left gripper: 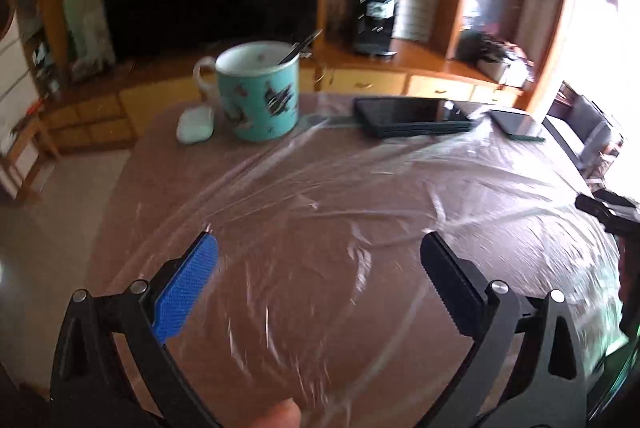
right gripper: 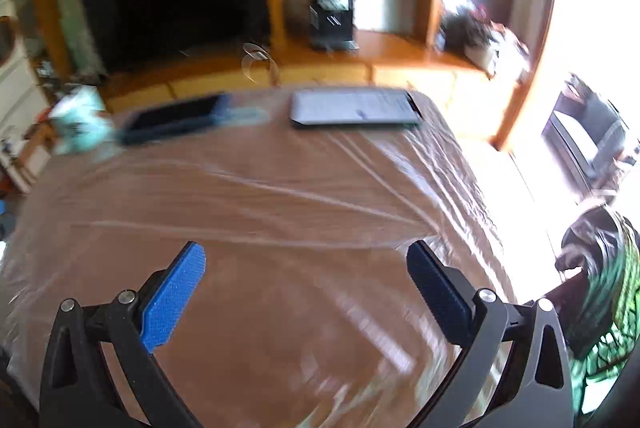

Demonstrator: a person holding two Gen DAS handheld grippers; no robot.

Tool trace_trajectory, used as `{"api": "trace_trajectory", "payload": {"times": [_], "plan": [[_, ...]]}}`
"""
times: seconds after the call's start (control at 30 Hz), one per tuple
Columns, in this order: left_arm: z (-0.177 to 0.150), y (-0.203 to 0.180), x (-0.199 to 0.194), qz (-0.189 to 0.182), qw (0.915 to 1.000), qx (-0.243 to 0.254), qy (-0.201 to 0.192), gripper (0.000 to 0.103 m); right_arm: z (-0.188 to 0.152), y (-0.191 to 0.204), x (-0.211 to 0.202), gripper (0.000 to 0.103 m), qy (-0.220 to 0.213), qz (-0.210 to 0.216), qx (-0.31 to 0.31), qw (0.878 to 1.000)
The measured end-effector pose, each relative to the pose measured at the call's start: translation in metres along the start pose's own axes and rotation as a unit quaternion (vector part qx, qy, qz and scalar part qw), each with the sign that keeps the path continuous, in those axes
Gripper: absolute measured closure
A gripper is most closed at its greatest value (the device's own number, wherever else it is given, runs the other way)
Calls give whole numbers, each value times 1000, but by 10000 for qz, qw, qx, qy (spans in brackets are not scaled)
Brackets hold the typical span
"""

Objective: Collect trash

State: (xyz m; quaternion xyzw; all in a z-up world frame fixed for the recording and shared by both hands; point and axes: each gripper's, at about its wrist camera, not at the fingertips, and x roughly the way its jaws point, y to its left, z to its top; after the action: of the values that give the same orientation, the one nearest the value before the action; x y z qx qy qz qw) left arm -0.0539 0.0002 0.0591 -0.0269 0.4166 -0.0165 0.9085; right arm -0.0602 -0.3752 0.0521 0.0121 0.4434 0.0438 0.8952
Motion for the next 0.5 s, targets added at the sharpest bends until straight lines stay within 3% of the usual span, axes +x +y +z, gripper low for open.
{"api": "trace_trajectory", "payload": {"times": [0.23,0.5], "plan": [[7,11,55,309,9985,-248,384,2,0,-17,36,4,274,-331,69,9991],[10,11,70,464,9972,-101,583,1,1,-20,42,4,244,-410,140,9988]]}}
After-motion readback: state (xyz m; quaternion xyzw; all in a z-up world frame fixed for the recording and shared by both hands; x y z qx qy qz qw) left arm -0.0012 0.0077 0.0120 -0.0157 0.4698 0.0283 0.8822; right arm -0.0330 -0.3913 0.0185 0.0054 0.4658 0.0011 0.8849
